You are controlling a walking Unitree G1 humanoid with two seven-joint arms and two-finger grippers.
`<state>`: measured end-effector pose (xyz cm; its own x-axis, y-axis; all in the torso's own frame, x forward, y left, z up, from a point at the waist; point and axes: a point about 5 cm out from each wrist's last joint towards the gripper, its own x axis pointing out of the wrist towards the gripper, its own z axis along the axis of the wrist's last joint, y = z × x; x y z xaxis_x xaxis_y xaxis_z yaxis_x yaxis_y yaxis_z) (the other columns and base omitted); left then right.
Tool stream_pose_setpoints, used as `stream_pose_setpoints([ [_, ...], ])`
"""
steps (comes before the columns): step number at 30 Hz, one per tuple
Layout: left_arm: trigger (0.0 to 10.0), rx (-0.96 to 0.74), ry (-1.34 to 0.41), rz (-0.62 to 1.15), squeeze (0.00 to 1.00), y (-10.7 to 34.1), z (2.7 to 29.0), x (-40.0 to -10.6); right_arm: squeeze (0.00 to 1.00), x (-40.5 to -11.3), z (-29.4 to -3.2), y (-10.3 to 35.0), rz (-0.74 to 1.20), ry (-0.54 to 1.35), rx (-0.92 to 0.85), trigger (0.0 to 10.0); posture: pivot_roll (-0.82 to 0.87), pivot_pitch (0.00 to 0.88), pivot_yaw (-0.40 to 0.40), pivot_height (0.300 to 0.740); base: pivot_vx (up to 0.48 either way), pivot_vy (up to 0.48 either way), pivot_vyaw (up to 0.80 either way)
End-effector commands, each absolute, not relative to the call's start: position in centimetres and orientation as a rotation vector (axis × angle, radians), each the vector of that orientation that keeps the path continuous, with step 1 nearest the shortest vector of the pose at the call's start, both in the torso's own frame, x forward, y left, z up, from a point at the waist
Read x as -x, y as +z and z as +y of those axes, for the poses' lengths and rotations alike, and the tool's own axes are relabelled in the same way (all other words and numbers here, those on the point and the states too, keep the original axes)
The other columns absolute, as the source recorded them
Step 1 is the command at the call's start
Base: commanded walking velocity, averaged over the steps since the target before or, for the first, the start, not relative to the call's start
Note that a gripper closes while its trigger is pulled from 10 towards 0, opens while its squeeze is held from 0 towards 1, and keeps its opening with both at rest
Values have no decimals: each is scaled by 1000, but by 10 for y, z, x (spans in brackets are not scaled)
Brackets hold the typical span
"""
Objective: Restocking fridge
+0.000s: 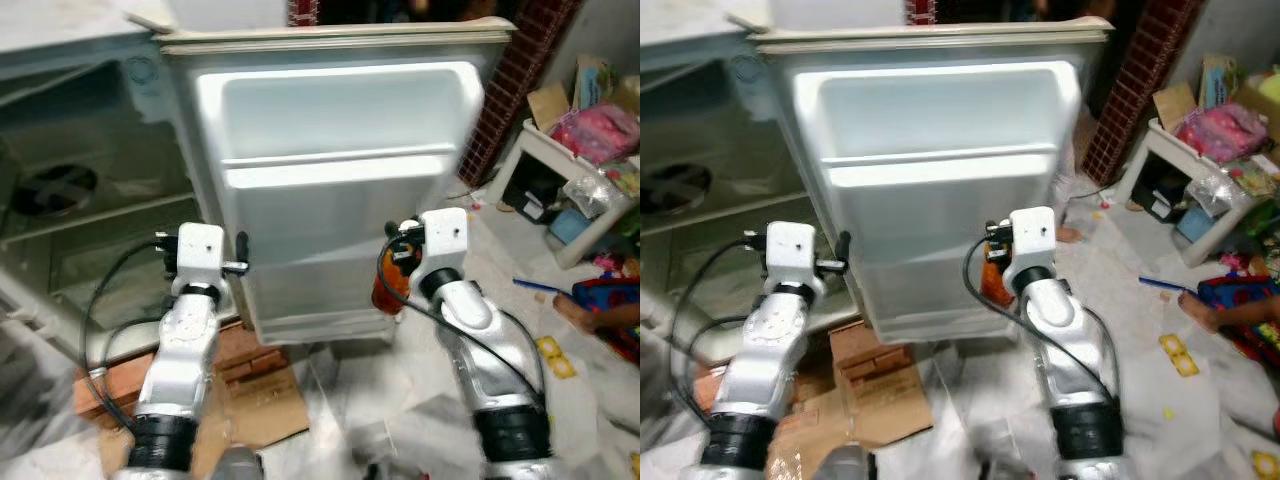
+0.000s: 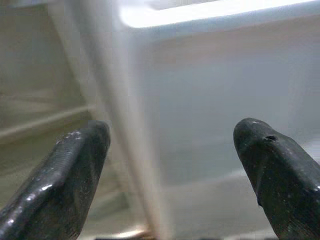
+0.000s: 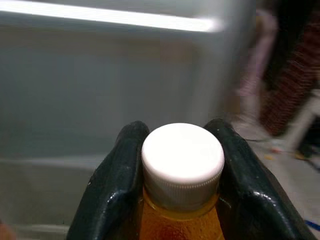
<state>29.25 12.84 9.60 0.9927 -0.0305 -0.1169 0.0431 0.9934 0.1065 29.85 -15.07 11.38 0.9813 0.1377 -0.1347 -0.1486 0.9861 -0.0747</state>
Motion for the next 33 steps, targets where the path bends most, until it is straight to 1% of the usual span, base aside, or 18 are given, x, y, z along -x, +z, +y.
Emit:
stream_pose_setpoints([
  [1, 10000, -110, 20, 88, 0, 102, 140, -293, 0, -302, -145, 124, 76, 165, 72, 10000, 28, 0, -16, 740, 0, 0, 0],
  [7, 10000, -79, 100, 90, 0, 104, 152, -291, 0, -305, -143, 128, 51, 206, 89, 10000, 29, 0, -15, 740, 0, 0, 0],
  [12, 10000, -42, 176, 132, 0, 102, 171, -279, 0, -314, -142, 137, 9, 252, 108, 10000, 37, 0, -17, 740, 0, 0, 0],
  [13, 10000, -38, 151, 115, 0, 102, 172, -275, 0, -316, -140, 139, -2, 268, 117, 10000, 40, 0, -19, 740, 0, 0, 0],
  [15, 10000, -38, 151, 115, 0, 102, 172, -275, 0, -316, -140, 139, -2, 268, 117, 10000, 40, 0, -19, 740, 0, 0, 0],
  [19, 10000, -60, 150, 62, 0, 108, 178, -263, 0, -326, -132, 150, -58, 325, 157, 10000, 54, 0, -24, 740, 0, 0, 0],
  [23, 10000, -65, 153, 51, 0, 109, 179, -261, 0, -334, -125, 156, -85, 346, 137, 10000, 66, 0, -30, 740, 0, 0, 0],
  [27, 10000, -68, 120, 48, 0, 111, 175, -261, 0, -334, -119, 155, -97, 360, 123, 10000, 73, 0, -28, 740, 0, 0, 0],
  [30, 10000, -100, 163, 62, 0, 108, 180, -260, 0, -331, -117, 153, -100, 369, 108, 10000, 69, 0, -25, 740, 0, 0, 0],
  [33, 10000, -86, 167, 79, 0, 105, 181, -259, 0, -326, -116, 149, -104, 372, 98, 10000, 57, 0, -22, 740, 0, 0, 0],
])
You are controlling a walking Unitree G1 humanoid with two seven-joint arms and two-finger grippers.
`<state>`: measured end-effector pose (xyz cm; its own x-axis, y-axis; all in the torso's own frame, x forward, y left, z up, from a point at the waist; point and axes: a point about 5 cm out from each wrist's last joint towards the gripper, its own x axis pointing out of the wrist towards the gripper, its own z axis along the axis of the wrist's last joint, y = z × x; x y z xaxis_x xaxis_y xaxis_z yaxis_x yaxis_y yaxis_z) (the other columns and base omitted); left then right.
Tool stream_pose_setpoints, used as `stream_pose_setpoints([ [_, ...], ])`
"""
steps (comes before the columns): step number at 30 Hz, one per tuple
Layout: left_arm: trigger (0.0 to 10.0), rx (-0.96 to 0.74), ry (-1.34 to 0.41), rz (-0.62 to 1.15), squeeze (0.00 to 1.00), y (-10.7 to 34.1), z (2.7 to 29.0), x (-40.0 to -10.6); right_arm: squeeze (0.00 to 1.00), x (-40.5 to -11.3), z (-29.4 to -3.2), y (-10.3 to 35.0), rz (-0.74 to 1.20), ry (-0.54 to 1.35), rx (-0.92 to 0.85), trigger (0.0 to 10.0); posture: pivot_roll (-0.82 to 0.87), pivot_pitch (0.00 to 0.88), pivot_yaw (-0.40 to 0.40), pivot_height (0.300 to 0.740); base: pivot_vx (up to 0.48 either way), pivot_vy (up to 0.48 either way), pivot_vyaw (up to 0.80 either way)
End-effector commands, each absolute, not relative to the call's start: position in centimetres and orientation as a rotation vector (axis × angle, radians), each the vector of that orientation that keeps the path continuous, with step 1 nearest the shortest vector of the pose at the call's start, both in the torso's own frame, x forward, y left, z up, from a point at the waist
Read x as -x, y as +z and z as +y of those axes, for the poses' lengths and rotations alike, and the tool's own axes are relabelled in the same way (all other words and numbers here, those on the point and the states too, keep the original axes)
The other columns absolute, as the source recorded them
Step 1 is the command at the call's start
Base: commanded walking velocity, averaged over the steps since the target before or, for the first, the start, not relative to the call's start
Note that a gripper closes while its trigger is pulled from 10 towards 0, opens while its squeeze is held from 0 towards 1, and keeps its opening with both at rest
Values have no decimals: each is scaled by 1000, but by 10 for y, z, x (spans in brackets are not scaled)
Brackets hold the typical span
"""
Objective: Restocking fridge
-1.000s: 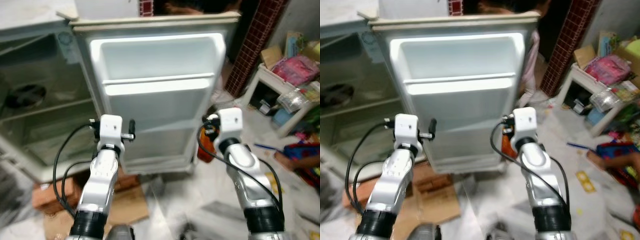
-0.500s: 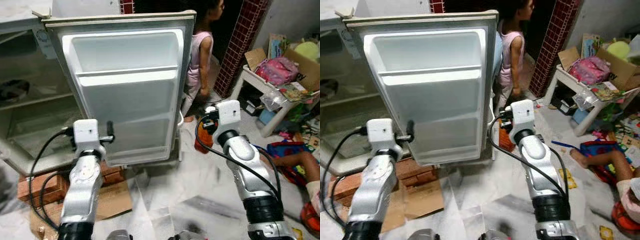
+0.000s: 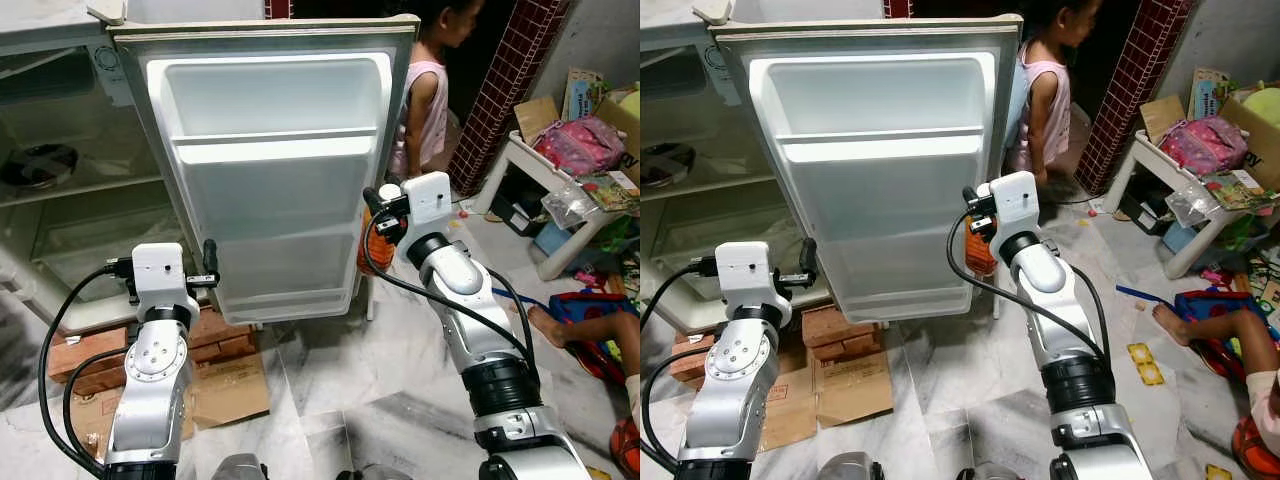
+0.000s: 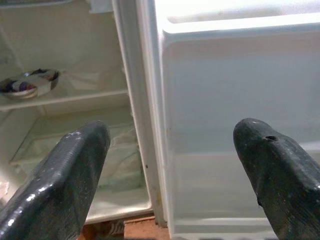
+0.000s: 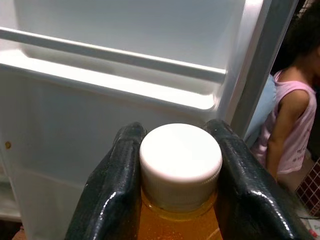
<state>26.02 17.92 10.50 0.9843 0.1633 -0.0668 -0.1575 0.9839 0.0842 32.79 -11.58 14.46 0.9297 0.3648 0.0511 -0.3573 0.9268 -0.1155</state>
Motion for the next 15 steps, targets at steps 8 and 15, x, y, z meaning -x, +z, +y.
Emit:
stream_pose_setpoints([
  [8, 10000, -58, 158, 125, 0, 99, 180, -264, 0, -314, -109, 148, -129, 410, 51, 10000, 37, 0, -12, 740, 0, 0, 0],
  [15, 10000, -54, 155, 123, 0, 101, 178, -266, 0, -310, -103, 148, -137, 437, 41, 10000, 38, 0, -14, 740, 284, 0, 0],
])
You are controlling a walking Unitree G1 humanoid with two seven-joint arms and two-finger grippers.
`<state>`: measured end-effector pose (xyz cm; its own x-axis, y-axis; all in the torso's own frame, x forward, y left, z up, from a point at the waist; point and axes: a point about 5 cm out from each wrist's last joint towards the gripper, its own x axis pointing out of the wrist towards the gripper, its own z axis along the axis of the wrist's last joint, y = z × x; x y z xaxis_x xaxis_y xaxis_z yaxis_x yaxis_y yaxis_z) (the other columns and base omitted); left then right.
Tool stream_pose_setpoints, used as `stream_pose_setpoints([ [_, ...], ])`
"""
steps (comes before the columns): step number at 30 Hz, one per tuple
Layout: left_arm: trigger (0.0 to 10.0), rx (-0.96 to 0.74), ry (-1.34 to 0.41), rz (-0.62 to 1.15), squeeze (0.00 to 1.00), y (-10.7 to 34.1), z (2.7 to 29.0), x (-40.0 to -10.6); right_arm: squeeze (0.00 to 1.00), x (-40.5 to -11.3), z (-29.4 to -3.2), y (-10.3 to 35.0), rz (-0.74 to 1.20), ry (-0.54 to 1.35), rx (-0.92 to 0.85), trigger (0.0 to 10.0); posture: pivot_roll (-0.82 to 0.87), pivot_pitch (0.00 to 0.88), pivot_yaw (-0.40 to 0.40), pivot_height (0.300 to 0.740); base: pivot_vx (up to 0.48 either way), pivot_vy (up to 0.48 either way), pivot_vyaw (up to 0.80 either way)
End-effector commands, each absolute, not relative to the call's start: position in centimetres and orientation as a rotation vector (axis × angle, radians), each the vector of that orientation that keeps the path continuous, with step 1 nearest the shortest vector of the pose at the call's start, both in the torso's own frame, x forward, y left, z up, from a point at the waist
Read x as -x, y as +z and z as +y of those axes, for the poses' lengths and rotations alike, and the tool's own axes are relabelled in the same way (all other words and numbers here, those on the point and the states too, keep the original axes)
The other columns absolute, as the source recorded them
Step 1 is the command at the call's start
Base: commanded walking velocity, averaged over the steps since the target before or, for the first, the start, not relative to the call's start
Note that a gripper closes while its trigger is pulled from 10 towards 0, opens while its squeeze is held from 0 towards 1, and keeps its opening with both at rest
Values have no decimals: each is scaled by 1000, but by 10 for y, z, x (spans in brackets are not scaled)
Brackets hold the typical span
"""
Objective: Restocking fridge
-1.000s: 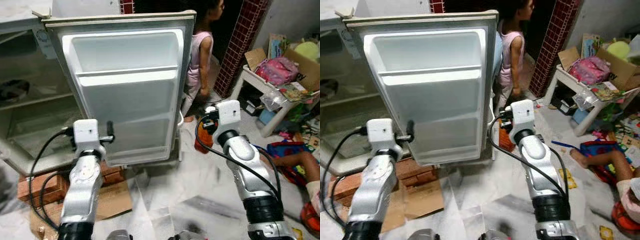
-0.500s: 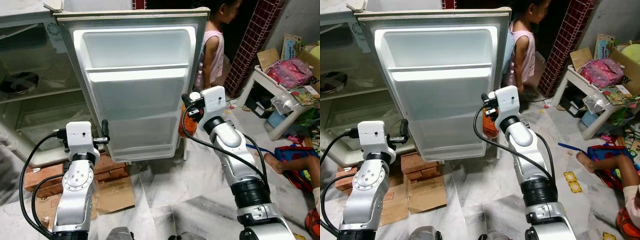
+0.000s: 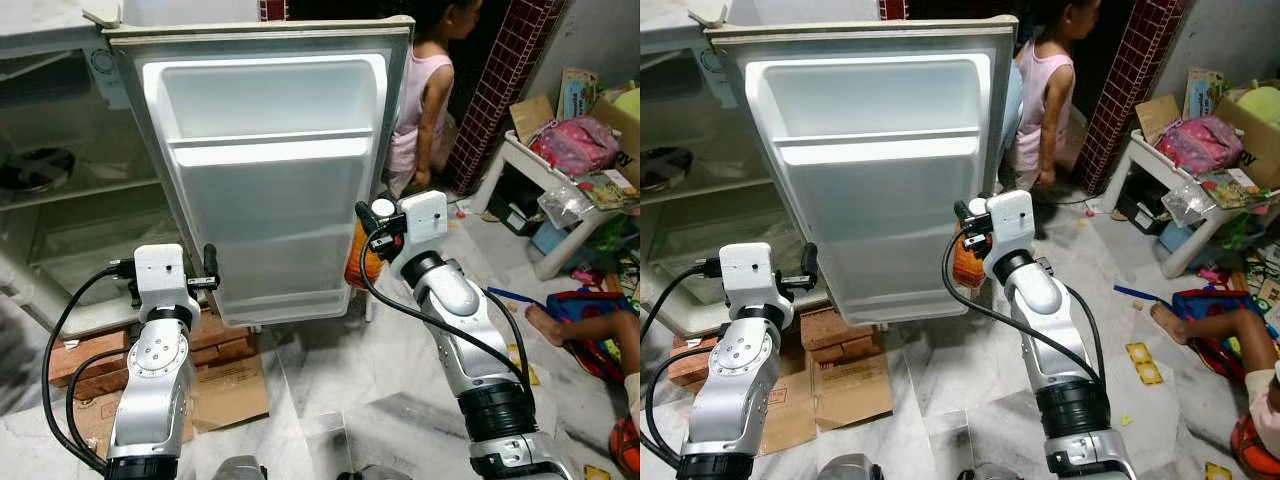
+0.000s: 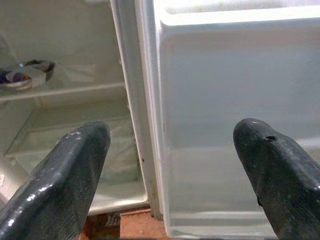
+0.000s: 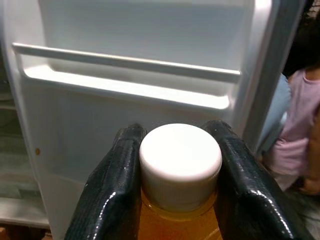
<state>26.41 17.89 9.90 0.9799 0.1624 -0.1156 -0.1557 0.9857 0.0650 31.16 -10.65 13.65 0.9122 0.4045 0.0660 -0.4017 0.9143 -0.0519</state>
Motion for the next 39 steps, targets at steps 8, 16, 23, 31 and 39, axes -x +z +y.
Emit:
stream_pose_setpoints([
  [8, 10000, -42, 156, 131, 0, 100, 177, -266, 0, -309, -106, 149, -139, 440, 50, 10000, 36, 0, -16, 740, 328, 0, 366],
  [16, 10000, -36, 151, 135, 0, 99, 176, -267, 0, -304, -107, 144, -121, 439, 53, 10000, 31, 0, -14, 740, 316, 187, 354],
  [23, 10000, -25, 150, 141, 0, 98, 174, -267, 0, -303, -107, 144, -123, 442, 56, 10000, 29, 0, -12, 740, 309, 247, 0],
  [31, 10000, -2, 152, 147, 0, 97, 173, -268, 0, -304, -110, 144, -121, 436, 61, 10000, 29, 0, -15, 740, 31, 343, 0],
  [39, 10000, -8, 144, 131, 0, 101, 171, -272, 0, -305, -109, 147, -139, 431, 57, 10000, 31, 0, -17, 740, 0, 0, 0],
])
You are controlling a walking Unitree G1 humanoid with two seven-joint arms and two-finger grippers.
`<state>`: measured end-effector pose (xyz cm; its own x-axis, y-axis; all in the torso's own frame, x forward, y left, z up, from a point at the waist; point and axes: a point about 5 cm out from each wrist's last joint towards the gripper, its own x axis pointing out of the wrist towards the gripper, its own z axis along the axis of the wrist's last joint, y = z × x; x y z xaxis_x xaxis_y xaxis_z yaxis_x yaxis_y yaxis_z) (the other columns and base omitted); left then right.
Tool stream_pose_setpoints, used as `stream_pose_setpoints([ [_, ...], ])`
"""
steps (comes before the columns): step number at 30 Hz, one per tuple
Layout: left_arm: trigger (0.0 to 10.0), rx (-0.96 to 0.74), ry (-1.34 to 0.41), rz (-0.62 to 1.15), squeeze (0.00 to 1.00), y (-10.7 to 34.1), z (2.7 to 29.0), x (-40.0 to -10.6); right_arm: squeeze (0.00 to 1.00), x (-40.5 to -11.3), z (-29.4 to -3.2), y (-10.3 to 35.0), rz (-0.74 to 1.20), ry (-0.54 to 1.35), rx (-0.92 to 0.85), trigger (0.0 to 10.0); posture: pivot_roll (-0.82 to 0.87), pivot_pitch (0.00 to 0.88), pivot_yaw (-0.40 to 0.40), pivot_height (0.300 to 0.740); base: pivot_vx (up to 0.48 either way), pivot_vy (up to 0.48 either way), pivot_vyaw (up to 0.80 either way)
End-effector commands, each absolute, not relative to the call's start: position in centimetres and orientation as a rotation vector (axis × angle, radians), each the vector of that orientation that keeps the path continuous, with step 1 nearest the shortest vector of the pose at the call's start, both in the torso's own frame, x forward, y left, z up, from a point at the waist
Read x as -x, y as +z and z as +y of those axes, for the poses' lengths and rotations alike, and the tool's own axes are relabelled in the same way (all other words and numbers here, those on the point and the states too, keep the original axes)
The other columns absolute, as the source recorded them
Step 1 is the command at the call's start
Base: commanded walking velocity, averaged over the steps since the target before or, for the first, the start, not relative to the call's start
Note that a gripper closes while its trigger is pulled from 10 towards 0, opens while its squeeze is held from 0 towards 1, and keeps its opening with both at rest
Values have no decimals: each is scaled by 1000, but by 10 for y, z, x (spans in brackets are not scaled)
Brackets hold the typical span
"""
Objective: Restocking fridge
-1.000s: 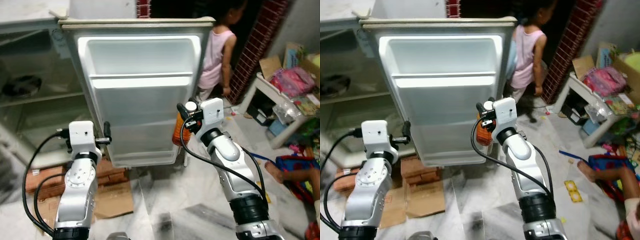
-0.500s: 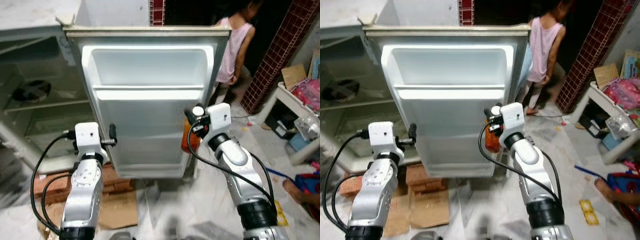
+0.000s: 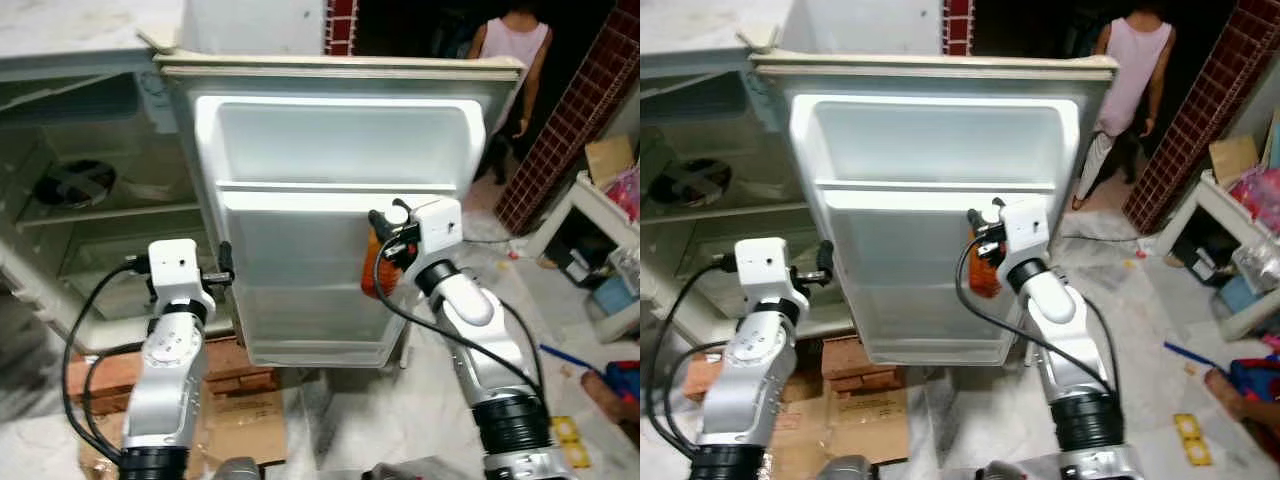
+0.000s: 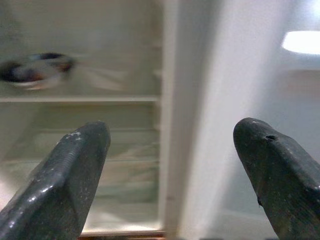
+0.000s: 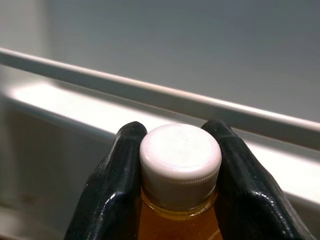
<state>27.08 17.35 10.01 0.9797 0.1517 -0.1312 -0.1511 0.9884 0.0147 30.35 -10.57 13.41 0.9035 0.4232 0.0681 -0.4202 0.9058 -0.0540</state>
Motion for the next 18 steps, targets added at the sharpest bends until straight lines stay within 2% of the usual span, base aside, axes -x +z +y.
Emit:
stream_pose_setpoints([
  [1, 10000, -2, 150, 129, 0, 101, 171, -272, 0, -305, -109, 147, -141, 432, 51, 10000, 30, 0, -16, 740, 0, 0, 0],
  [8, 10000, 20, 164, 129, 0, 102, 170, -271, 0, -305, -109, 147, -141, 434, 50, 10000, 29, 0, -10, 740, 0, 0, 0],
  [18, 10000, 12, 138, 124, 0, 102, 166, -273, 0, -305, -108, 146, -142, 441, 46, 10000, 26, 0, -10, 686, 0, 0, 0],
])
